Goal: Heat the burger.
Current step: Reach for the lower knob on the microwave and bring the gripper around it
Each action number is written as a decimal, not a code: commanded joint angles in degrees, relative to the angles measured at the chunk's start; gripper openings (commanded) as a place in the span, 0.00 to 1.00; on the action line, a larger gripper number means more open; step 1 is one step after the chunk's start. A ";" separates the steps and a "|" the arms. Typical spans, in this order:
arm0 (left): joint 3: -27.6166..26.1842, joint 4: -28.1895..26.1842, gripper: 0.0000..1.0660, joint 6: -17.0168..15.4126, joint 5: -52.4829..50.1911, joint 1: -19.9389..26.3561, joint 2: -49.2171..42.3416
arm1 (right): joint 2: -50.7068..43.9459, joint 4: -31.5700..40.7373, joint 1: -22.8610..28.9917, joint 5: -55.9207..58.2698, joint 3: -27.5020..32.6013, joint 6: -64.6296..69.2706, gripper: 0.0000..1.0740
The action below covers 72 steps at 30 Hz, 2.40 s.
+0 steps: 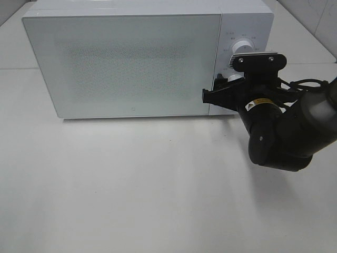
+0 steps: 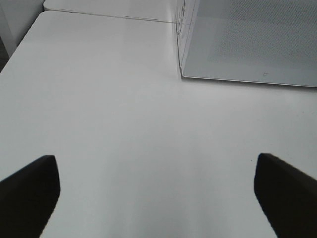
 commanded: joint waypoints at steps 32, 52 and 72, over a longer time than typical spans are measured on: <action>0.00 -0.46 0.94 0.00 -0.80 0.11 -1.43 | 1.09 -4.53 -0.40 -0.40 -0.92 2.23 0.00; 0.00 -0.46 0.94 0.00 -0.80 0.11 -1.43 | 1.09 -8.02 -0.40 -2.92 -0.92 61.08 0.00; 0.00 -0.46 0.94 0.00 -0.80 0.11 -1.43 | 1.09 -10.31 -0.40 -9.34 -0.92 87.83 0.01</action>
